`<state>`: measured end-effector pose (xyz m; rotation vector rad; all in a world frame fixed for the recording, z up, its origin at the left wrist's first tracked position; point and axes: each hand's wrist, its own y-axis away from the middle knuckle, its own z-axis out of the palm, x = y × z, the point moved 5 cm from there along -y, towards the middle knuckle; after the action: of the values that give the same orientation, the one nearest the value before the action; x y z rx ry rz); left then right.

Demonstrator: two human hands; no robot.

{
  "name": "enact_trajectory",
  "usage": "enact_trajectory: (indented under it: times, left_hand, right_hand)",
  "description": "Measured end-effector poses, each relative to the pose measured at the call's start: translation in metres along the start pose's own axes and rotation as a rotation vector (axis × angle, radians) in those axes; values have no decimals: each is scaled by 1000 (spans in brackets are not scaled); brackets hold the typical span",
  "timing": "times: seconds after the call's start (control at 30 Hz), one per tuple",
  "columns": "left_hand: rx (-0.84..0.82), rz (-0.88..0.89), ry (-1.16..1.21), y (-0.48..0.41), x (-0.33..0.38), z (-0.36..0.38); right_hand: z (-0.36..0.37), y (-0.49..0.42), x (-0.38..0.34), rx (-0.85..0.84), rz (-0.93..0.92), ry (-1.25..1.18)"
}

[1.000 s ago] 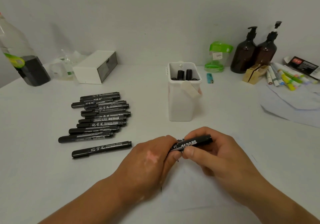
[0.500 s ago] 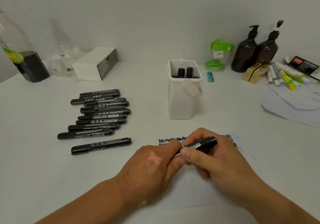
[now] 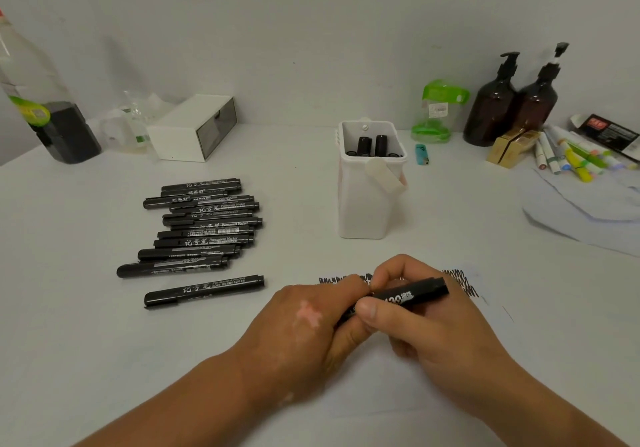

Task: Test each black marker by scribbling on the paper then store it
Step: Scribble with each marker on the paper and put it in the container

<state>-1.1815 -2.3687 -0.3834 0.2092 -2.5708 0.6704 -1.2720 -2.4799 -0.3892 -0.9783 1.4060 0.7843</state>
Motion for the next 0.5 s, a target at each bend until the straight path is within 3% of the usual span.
enact_trajectory:
  times: [0.13,0.27,0.4,0.5]
  left_hand:
    - [-23,-71,-35,4,-11,0]
    - [-38,-132,-157,5,-22,-6]
    - [-86,-134,-192,5,-25,-2]
    - [-109,-129,-241,5,-23,2]
  right_hand:
    - [-13,-4,-1,116,-44,44]
    - [-40,-8,1,248,13,-193]
    - [-46,-7,5,190,86,-175]
    - [-37,-7,5,181,98,5]
